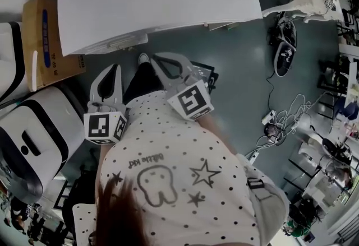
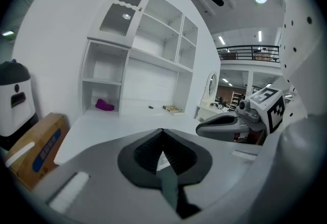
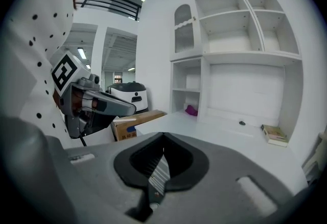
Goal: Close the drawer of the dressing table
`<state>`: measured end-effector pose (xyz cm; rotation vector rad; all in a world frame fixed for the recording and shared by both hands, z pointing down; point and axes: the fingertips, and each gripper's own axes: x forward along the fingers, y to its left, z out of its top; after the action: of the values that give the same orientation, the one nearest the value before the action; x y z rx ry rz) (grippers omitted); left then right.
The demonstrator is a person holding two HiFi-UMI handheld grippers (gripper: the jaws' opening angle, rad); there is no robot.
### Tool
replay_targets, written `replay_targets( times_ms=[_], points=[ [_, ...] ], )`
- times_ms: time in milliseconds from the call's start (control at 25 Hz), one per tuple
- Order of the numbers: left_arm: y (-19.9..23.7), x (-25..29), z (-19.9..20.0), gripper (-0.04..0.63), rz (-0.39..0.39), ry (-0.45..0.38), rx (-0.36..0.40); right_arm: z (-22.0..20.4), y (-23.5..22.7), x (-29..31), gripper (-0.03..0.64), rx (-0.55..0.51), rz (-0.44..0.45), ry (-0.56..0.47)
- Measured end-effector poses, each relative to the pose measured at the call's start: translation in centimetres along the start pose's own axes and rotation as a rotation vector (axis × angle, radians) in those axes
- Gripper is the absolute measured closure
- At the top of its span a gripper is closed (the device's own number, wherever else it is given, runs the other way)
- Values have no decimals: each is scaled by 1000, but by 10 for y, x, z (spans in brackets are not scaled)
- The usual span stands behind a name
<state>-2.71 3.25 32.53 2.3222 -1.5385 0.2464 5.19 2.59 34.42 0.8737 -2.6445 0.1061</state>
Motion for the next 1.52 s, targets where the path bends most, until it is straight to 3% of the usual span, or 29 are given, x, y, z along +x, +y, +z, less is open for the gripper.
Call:
replay_targets(
  times_ms=[280, 720, 1520],
  points=[
    [-15, -9, -24, 601, -5, 40, 29, -21, 12, -10, 618, -19, 18, 33],
    [-27, -20, -26, 601, 11, 28, 71, -23, 14, -21, 618, -44, 39, 26],
    [-1, -21, -13, 601, 16, 6, 37, -9, 29, -2, 618, -56, 68, 31]
  ],
)
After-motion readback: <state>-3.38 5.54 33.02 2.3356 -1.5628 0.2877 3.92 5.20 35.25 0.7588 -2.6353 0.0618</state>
